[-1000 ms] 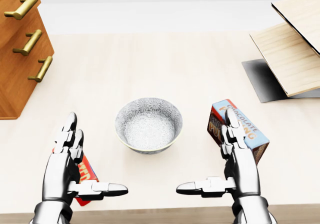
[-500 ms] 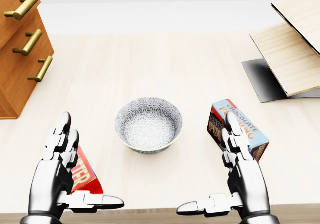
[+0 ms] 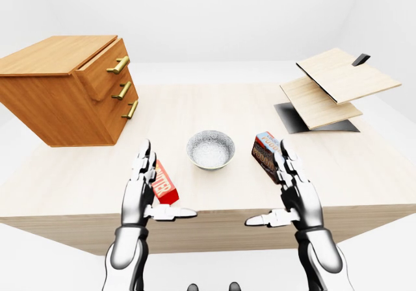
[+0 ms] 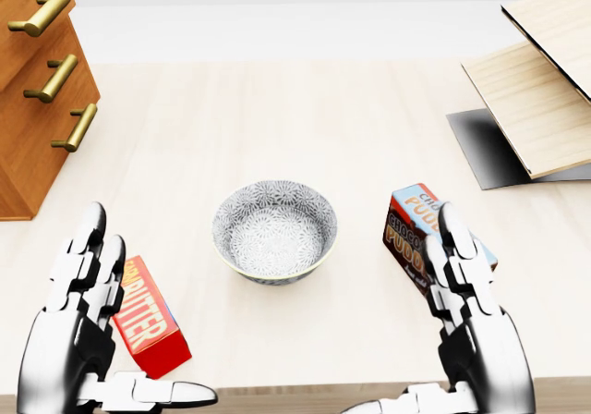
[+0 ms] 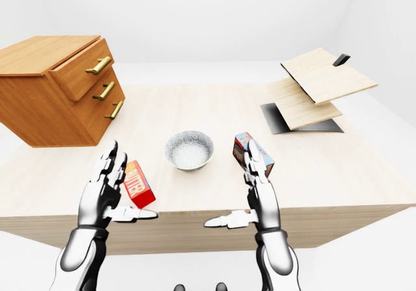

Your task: Close the top drawer of the cabinet and put the bowl on top of it.

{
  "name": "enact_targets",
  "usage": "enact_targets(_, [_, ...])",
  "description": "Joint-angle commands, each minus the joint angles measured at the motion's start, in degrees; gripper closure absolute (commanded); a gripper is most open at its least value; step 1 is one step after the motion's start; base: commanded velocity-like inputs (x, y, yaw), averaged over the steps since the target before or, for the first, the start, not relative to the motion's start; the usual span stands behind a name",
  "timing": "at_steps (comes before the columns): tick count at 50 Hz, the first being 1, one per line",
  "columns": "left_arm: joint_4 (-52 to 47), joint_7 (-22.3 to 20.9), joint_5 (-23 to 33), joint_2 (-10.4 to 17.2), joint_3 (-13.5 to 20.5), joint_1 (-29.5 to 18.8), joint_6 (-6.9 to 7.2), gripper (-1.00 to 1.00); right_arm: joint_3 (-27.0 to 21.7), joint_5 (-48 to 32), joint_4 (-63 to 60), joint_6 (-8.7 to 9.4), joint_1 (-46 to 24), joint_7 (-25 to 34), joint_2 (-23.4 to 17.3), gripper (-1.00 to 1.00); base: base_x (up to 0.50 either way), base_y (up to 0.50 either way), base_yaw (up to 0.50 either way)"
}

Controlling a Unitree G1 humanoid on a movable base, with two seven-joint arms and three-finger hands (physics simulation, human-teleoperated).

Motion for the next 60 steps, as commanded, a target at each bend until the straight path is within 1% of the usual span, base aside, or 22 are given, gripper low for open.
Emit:
enact_targets(1, [-3.37, -0.72, 0.05, -0.09, -0.02, 1.98, 0.01, -1.00, -1.35, 2.39, -4.74, 0.24, 2.11, 1.08, 0.44, -1.00, 0.00, 0.00, 0.00])
enact_targets(3, [-3.85, -0.77, 0.12, -0.10, 0.09, 2.25, -0.03, -1.00, -1.64, 2.84, -5.32, 0.24, 2.31, 1.21, 0.60, -1.00, 0.00, 0.00, 0.00])
enact_targets(5, [-4.56, -0.76, 0.34, -0.15, 0.22, 2.68, -0.32, -1.00, -2.50, 3.78, -5.72, -0.39, 2.24, 0.72, 1.15, -1.00, 0.00, 0.00, 0.00])
enact_targets(7, [-4.67, -0.83, 0.47, -0.17, 0.14, 2.81, -0.38, -1.00, -2.72, 4.07, -5.96, -0.36, 2.24, 0.90, 1.11, -1.00, 0.00, 0.00, 0.00])
enact_targets(10, [-5.82, -0.95, 0.74, -0.23, -0.14, 3.73, -0.61, -1.00, -2.93, 4.30, -6.59, -0.91, 2.79, 1.02, 1.30, -1.00, 0.00, 0.00, 0.00])
enact_targets(11, [-6.10, -0.96, 0.80, -0.24, -0.16, 3.97, -0.73, -1.00, -2.94, 4.32, -6.99, -1.35, 3.16, 1.08, 1.37, -1.00, 0.00, 0.00, 0.00])
enact_targets(14, [-6.81, -1.11, 0.54, -0.26, 0.02, 4.23, -0.49, -1.00, -3.08, 4.89, -7.45, -1.38, 3.44, 1.37, 1.44, -1.00, 0.00, 0.00, 0.00])
enact_targets(17, [-6.86, -1.18, 0.53, -0.32, 0.10, 4.33, -0.64, -1.00, -3.14, 5.14, -8.11, -1.71, 4.06, 1.54, 1.51, -1.00, 0.00, 0.00, 0.00])
enact_targets(22, [-7.48, -1.27, 0.56, -0.35, 0.04, 4.64, -0.51, -1.00, -3.43, 5.57, -8.70, -1.34, 4.26, 1.74, 1.60, -1.00, 0.00, 0.00, 0.00])
enact_targets(30, [-7.26, -1.42, 0.43, -0.36, 0.34, 4.28, -0.37, -1.00, -3.74, 6.16, -8.55, -1.41, 4.02, 2.30, 1.67, -1.00, 0.05, 0.00, 0.00])
enact_targets(36, [-6.72, -1.43, 0.59, -0.41, 0.11, 4.13, -0.66, -1.00, -3.87, 6.38, -8.77, -1.23, 4.06, 2.65, 1.75, -1.00, 0.21, 0.00, 0.00])
enact_targets(37, [-6.45, -1.36, 0.89, -0.41, -0.20, 4.13, -0.88, -1.00, -3.86, 6.45, -8.91, -1.18, 4.16, 2.73, 1.76, -1.00, 0.21, 0.00, 0.00])
enact_targets(43, [-6.01, -1.32, 0.85, -0.28, -0.28, 3.85, -0.94, -1.00, -3.95, 6.64, -9.18, -0.96, 4.19, 2.95, 1.76, -1.00, 0.21, 0.00, 0.00])
enact_targets(55, [-6.95, -1.46, 0.62, -0.16, -0.76, 4.53, -0.69, -1.00, -3.57, 6.52, -9.24, -1.65, 4.78, 3.40, 1.78, -1.00, 0.21, 0.00, 0.00])
enact_targets(57, [-6.88, -1.68, 0.54, -0.07, -0.96, 4.48, -0.61, -1.00, -3.32, 7.10, -10.11, -2.06, 5.79, 4.01, 1.67, -1.00, 0.10, 0.00, 0.00])
enact_targets(58, [-6.87, -1.70, 0.51, -0.06, -0.97, 4.47, -0.61, -1.00, -3.31, 7.11, -10.18, -2.03, 5.84, 4.04, 1.65, -1.00, 0.00, 0.00, 0.00])
enact_targets(59, [-6.94, -1.72, 0.40, -0.04, -0.90, 4.48, -0.58, -1.00, -3.39, 7.64, -10.34, -1.34, 5.75, 4.22, 1.57, -1.00, 0.00, 0.00, 0.00])
enact_targets(60, [-6.98, -1.73, 0.35, -0.03, -0.87, 4.49, -0.57, -1.00, -3.40, 7.60, -10.36, -1.35, 5.73, 4.22, 1.58, -1.00, 0.00, 0.00, 0.00])
